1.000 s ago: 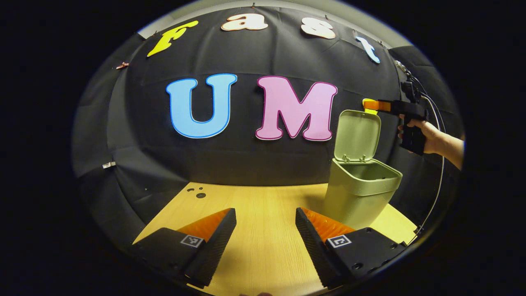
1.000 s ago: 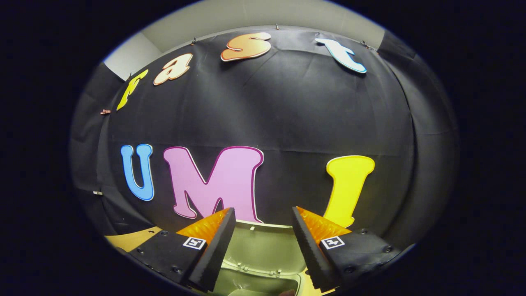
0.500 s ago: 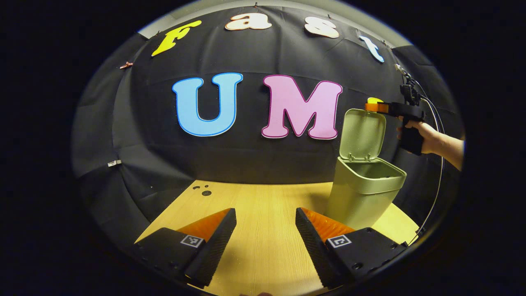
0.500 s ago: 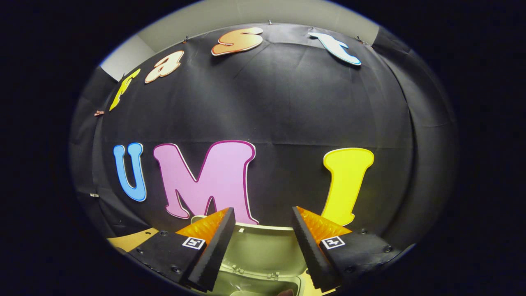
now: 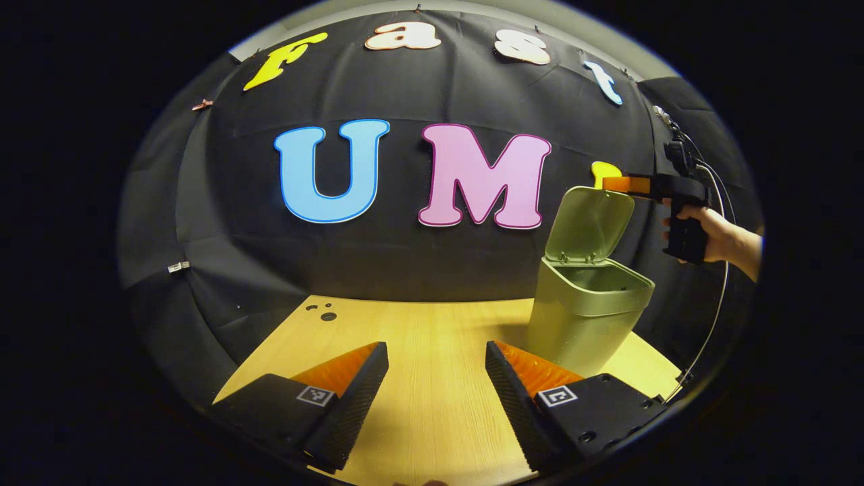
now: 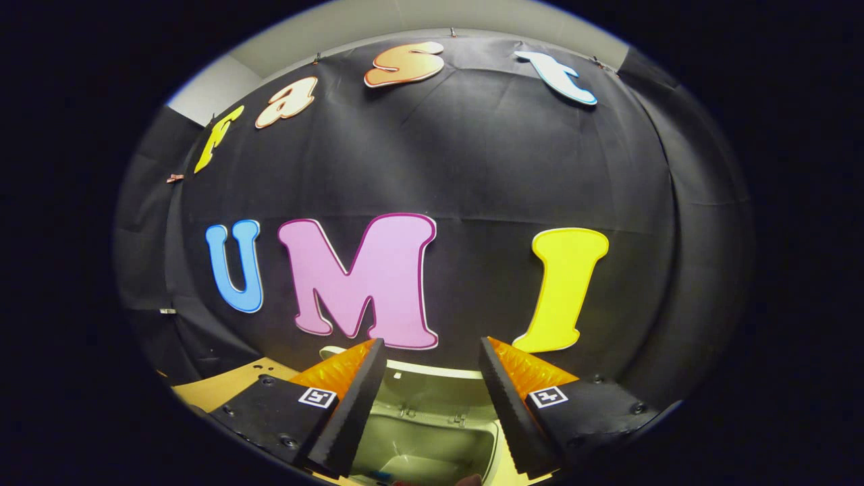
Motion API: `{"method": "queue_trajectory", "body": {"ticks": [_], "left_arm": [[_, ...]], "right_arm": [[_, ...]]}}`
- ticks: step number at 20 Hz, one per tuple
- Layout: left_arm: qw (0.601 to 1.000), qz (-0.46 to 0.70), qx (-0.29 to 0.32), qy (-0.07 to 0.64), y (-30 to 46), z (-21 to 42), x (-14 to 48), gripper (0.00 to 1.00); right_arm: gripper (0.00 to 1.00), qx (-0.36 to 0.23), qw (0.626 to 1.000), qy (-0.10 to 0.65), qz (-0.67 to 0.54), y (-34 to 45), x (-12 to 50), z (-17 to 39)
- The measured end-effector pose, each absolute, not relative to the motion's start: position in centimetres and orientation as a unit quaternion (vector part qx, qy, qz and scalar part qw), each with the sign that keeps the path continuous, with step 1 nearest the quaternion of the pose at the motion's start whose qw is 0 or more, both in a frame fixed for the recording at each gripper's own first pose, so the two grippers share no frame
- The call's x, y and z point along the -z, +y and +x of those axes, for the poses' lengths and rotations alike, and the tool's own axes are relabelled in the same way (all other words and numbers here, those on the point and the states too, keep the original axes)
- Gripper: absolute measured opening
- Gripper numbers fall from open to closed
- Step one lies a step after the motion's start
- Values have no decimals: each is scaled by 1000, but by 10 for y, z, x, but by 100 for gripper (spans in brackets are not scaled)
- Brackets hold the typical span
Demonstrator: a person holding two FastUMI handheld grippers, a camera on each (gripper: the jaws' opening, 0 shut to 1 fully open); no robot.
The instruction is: Press the lid of the desktop garbage bin to open it, pick up the crumpled paper on the desktop and throw it into the bin, then pick up the pop can on the desktop and drop it into the bin, and finally close the garbage bin lid.
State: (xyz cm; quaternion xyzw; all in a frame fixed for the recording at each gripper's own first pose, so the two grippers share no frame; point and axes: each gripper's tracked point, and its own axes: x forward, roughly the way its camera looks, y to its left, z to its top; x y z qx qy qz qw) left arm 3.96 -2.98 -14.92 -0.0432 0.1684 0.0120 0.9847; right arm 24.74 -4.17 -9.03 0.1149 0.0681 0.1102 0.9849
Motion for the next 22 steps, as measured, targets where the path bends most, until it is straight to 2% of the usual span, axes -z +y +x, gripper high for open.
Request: {"method": "queue_trajectory", "body": {"ticks": [15,22], "left_arm": [[984,-42,2,174,-35,19,152,94],[983,-44,-2,176,-35,10,152,94]], "right_arm": [[88,-141,967,165,134,-22,155,167],[87,-146,959,207,123,-4,202,155]]}}
